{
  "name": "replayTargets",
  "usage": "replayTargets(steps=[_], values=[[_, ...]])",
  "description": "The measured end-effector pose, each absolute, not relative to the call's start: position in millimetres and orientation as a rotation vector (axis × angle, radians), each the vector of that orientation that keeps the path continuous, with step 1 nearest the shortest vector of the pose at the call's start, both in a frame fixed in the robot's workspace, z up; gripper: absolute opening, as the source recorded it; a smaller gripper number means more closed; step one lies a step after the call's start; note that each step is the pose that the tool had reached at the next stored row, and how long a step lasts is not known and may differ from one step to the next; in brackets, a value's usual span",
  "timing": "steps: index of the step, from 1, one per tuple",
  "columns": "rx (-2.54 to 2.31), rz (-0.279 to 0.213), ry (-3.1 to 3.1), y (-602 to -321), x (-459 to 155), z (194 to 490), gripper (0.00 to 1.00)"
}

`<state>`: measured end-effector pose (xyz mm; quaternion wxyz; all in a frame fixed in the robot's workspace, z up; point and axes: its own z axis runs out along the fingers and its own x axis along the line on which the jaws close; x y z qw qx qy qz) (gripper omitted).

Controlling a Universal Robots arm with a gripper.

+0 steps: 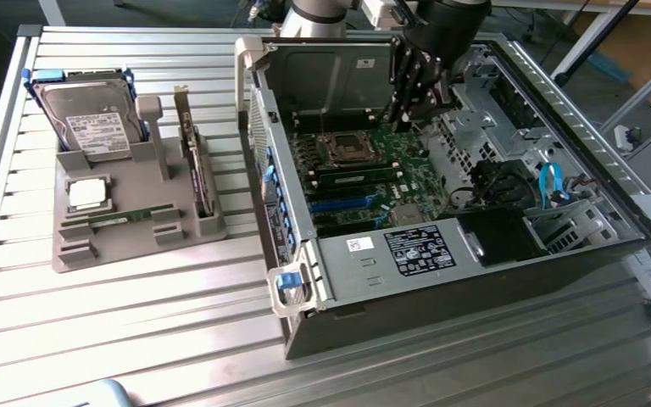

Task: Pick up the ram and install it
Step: 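Press down the ram until it locks into place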

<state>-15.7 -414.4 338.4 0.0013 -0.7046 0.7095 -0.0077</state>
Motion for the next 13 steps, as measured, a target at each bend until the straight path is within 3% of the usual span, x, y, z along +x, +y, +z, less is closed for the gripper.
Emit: replayTargets(steps=[2, 5, 13], values=[[-2.212, -0.024, 2.227, -414.4, -15.7, 338.4, 0.24], [-2.212, -0.024, 2.227, -414.4, -15.7, 338.4, 0.11], [-2.212, -0.024, 2.227, -414.4, -15.7, 338.4, 0.11]])
